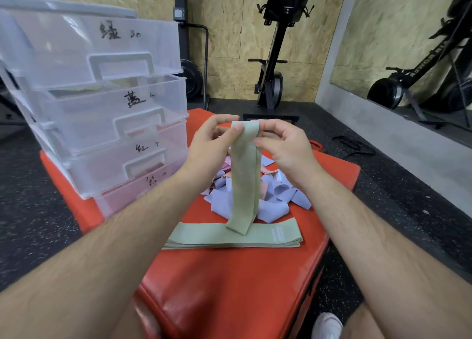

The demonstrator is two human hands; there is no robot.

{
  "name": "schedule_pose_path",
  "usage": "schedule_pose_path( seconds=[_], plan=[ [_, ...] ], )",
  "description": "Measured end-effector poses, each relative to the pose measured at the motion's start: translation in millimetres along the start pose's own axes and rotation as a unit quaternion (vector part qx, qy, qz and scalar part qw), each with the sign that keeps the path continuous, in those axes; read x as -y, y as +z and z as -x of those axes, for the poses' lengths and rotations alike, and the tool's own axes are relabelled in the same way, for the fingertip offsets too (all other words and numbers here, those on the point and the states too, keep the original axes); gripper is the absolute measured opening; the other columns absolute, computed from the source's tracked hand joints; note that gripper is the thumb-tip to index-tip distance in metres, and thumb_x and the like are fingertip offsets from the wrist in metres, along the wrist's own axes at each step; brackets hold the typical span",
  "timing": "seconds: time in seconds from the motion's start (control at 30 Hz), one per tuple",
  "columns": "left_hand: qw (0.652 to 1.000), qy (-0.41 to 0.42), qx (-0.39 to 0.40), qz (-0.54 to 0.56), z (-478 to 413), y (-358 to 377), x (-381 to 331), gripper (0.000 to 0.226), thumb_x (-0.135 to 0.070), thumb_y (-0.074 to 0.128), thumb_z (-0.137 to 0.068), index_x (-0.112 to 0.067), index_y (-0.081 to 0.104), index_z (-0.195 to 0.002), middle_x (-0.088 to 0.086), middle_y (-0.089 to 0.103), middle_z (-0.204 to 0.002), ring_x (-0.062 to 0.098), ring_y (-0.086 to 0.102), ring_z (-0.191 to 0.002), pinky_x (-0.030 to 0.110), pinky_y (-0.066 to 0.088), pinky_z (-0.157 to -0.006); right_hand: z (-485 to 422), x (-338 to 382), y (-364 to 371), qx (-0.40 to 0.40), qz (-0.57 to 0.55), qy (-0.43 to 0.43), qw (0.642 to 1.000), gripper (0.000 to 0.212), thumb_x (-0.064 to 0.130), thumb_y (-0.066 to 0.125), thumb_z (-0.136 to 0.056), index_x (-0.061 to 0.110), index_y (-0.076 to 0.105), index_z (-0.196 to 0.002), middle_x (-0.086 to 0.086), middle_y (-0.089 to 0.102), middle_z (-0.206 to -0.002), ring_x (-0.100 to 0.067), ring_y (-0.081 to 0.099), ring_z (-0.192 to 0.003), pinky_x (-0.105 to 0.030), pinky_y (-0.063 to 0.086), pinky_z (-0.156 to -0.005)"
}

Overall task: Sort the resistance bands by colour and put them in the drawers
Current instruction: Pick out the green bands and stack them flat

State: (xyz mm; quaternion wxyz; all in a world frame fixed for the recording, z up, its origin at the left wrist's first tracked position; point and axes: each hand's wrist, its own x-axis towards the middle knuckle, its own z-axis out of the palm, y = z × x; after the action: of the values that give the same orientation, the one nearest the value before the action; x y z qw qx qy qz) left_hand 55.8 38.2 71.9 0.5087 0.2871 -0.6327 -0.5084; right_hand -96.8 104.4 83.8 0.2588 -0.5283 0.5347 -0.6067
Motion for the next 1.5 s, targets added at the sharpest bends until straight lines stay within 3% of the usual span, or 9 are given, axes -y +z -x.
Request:
schedule_pose_path(
  seconds=[0.2, 0.37, 0.63, 0.8, 1.0, 1.2, 1.3, 1.4, 1.5],
  plan=[
    [1.0, 0.006, -0.008, 0.01, -1.2, -4.4, 0.6, 0.023, 0.002, 0.066, -0.087, -0.018, 0.064, -0.1, 0.001, 0.064, -0.087, 0.013, 0.062, -0.073, 0.025, 0.053, -0.069, -7.3, -9.4, 11.0, -0.013, -0.095, 0.1, 0.99, 0.03, 0.012, 0.065, -0.067, 0.015, 0.049, -0.092, -0.016, 0.059, -0.099, -0.028, 0.056, -0.084, -0.047, 0.044, -0.073],
    [0.995, 0.039, -0.047, -0.083, -2.0, -5.8, 7.6, 0.028, -0.001, 0.071, -0.081, -0.022, 0.059, -0.094, -0.006, 0.053, -0.081, 0.006, 0.052, -0.069, 0.016, 0.045, -0.067, -3.3, -16.8, 18.2, -0.032, 0.018, 0.03, 0.999, 0.015, 0.005, 0.071, -0.084, 0.015, 0.064, -0.092, -0.01, 0.07, -0.091, -0.016, 0.063, -0.077, -0.037, 0.053, -0.073],
    [0.994, -0.093, 0.005, 0.051, -4.5, -24.5, 0.7, 0.028, -0.026, 0.074, -0.078, -0.011, 0.057, -0.095, 0.008, 0.066, -0.086, 0.02, 0.064, -0.078, 0.036, 0.052, -0.074, 8.6, -10.1, 27.2, 0.047, 0.096, -0.084, 0.991, 0.01, 0.006, 0.078, -0.083, 0.013, 0.076, -0.09, -0.006, 0.07, -0.099, -0.012, 0.067, -0.086, -0.021, 0.053, -0.078],
    [0.997, -0.025, 0.001, -0.075, 4.0, -42.0, 4.9, 0.013, -0.007, 0.071, -0.088, -0.014, 0.065, -0.098, -0.003, 0.067, -0.081, 0.011, 0.062, -0.073, 0.029, 0.049, -0.072, 9.4, -17.3, 37.7, 0.079, 0.026, -0.003, 0.997, 0.016, 0.009, 0.064, -0.089, 0.017, 0.077, -0.094, -0.019, 0.073, -0.099, -0.041, 0.068, -0.095, -0.061, 0.055, -0.085],
    [0.99, 0.063, 0.027, -0.125, 12.2, -48.1, -5.5, 0.011, -0.006, 0.067, -0.09, -0.012, 0.068, -0.099, 0.0, 0.068, -0.083, 0.013, 0.061, -0.075, 0.034, 0.052, -0.07, 2.0, -23.7, 47.7, 0.162, 0.069, -0.007, 0.984, 0.029, 0.016, 0.067, -0.095, 0.017, 0.06, -0.123, 0.005, 0.072, -0.112, -0.011, 0.067, -0.105, -0.033, 0.053, -0.092],
    [0.987, 0.081, -0.069, -0.118, 12.0, -56.7, -9.2, 0.017, -0.004, 0.066, -0.09, -0.012, 0.07, -0.104, -0.008, 0.066, -0.086, -0.002, 0.059, -0.076, 0.013, 0.048, -0.075, -2.4, -29.3, 41.6, 0.22, 0.144, 0.025, 0.965, 0.036, 0.04, 0.072, -0.087, 0.009, 0.063, -0.103, -0.021, 0.074, -0.092, -0.038, 0.072, -0.09, -0.057, 0.055, -0.088],
    [0.986, 0.075, -0.1, -0.11, 10.8, -64.8, -8.6, 0.017, -0.005, 0.066, -0.089, -0.016, 0.071, -0.101, -0.009, 0.065, -0.086, -0.001, 0.058, -0.076, 0.012, 0.046, -0.074, -4.1, -27.0, 27.2, 0.236, 0.238, 0.029, 0.942, 0.059, 0.058, 0.074, -0.074, 0.005, 0.065, -0.099, -0.025, 0.069, -0.093, -0.024, 0.067, -0.077, -0.048, 0.053, -0.077],
    [0.984, 0.071, -0.103, -0.126, 11.6, -73.5, -8.1, 0.021, -0.004, 0.064, -0.089, -0.022, 0.071, -0.094, -0.009, 0.065, -0.085, 0.005, 0.056, -0.078, 0.015, 0.046, -0.074, -3.6, -24.6, 0.5, 0.252, 0.274, 0.06, 0.926, 0.029, 0.034, 0.077, -0.086, 0.007, 0.066, -0.089, 0.006, 0.061, -0.066, -0.003, 0.05, -0.061, -0.024, 0.041, -0.064],
    [0.98, 0.05, -0.099, -0.168, 16.0, -79.7, -5.2, 0.023, -0.003, 0.061, -0.09, -0.023, 0.071, -0.088, -0.005, 0.065, -0.086, 0.005, 0.054, -0.076, 0.017, 0.044, -0.073, 0.3, -26.7, -28.4, 0.273, 0.314, 0.098, 0.904, 0.02, 0.028, 0.077, -0.087, 0.011, 0.069, -0.092, 0.009, 0.064, -0.071, -0.005, 0.054, -0.066, -0.023, 0.043, -0.068]
  ],
)
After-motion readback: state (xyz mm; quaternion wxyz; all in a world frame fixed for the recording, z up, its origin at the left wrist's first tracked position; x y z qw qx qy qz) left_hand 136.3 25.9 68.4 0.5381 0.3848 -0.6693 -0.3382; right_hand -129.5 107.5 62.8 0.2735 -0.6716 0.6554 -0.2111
